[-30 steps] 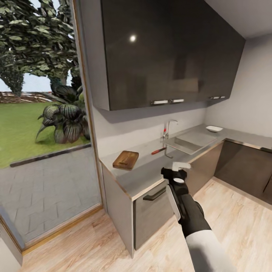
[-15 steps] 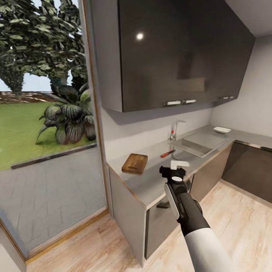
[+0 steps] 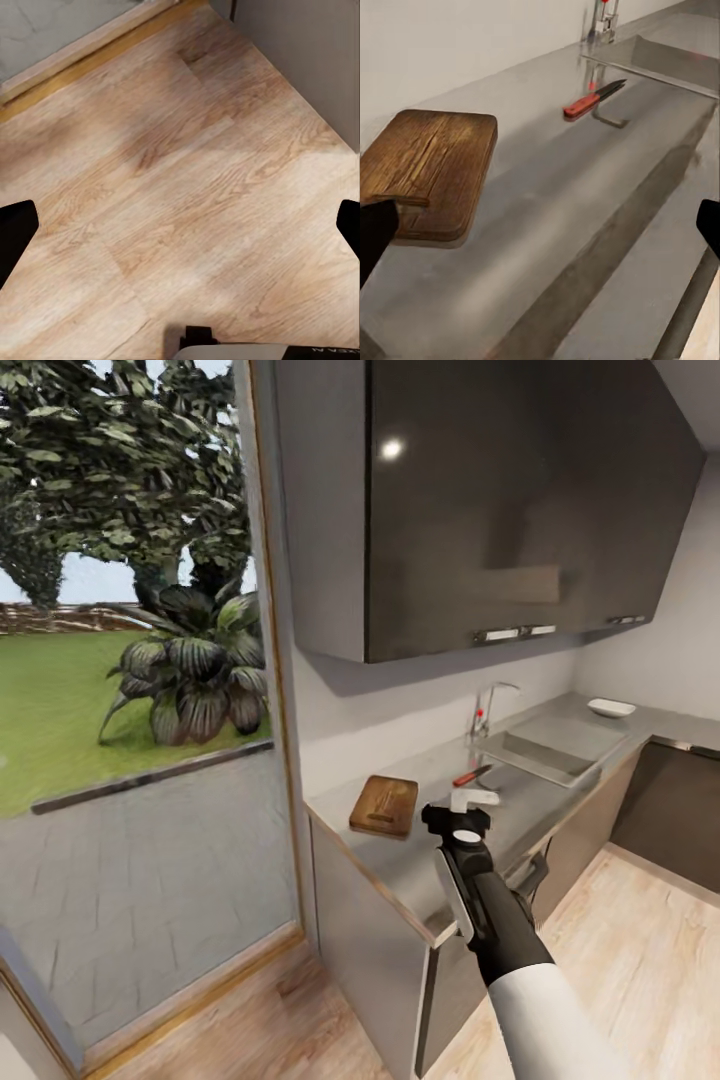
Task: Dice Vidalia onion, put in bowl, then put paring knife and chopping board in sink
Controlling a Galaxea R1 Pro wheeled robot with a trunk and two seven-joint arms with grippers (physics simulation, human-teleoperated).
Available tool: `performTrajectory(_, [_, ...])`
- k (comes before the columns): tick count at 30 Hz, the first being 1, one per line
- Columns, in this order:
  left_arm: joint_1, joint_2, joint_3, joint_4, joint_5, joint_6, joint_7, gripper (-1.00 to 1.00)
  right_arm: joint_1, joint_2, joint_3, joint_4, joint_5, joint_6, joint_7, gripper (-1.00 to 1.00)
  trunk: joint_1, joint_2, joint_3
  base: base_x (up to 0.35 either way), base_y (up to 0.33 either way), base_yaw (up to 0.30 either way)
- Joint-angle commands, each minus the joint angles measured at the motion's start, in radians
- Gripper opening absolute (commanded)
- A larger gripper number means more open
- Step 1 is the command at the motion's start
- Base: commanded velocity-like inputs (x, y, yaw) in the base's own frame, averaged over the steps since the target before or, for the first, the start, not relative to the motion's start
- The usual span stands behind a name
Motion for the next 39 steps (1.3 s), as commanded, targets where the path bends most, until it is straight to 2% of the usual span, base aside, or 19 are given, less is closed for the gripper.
performTrajectory(1, [0.000, 0.000, 0.000, 0.000, 0.005, -0.002, -0.001, 1.00, 0.000, 0.000, 0.002, 0.006, 0.001, 0.006, -0.005, 1.00, 0.001, -0.001, 0.000, 0.203, 0.272, 0.000])
performTrajectory(17, [0.000, 0.000, 0.000, 0.001, 0.005, -0.002, -0.001, 1.00, 0.000, 0.000, -0.014, 0.072, -0.005, 0.009, -0.031, 1.00, 0.001, -0.001, 0.000, 0.203, 0.272, 0.000])
performTrajectory(19, [0.000, 0.000, 0.000, 0.004, 0.005, -0.002, -0.001, 1.00, 0.000, 0.000, -0.024, 0.076, -0.013, 0.009, -0.033, 1.00, 0.001, -0.001, 0.000, 0.203, 0.272, 0.000])
performTrajectory(20, [0.000, 0.000, 0.000, 0.006, 0.005, -0.002, -0.001, 1.00, 0.000, 0.000, -0.039, 0.087, -0.034, 0.010, -0.035, 1.00, 0.001, -0.001, 0.000, 0.201, 0.263, 0.000])
performTrajectory(23, [0.000, 0.000, -0.001, 0.006, 0.005, -0.002, -0.001, 1.00, 0.000, 0.000, -0.049, 0.096, -0.061, 0.011, -0.036, 1.00, 0.001, -0.001, 0.000, 0.149, 0.182, 0.000])
performTrajectory(26, [0.000, -0.001, -0.002, 0.006, 0.004, -0.002, -0.001, 1.00, 0.000, 0.000, -0.081, 0.100, -0.086, 0.012, -0.040, 1.00, 0.001, -0.001, 0.000, 0.052, 0.064, 0.000])
performTrajectory(30, [0.000, -0.001, -0.002, 0.006, 0.004, -0.002, -0.001, 1.00, 0.000, 0.000, -0.140, 0.101, -0.098, 0.013, -0.045, 1.00, 0.001, -0.001, 0.000, 0.016, 0.020, 0.000])
performTrajectory(35, [0.000, -0.001, -0.002, 0.007, 0.004, -0.002, 0.000, 1.00, 0.000, 0.000, -0.158, 0.102, -0.100, 0.015, -0.065, 1.00, 0.001, -0.001, 0.000, 0.003, 0.004, 0.000])
performTrajectory(39, [0.000, -0.001, -0.002, 0.008, 0.004, -0.002, 0.000, 1.00, 0.000, 0.000, -0.164, 0.102, -0.102, 0.014, -0.129, 1.00, 0.001, -0.001, 0.000, 0.000, 0.000, 0.000])
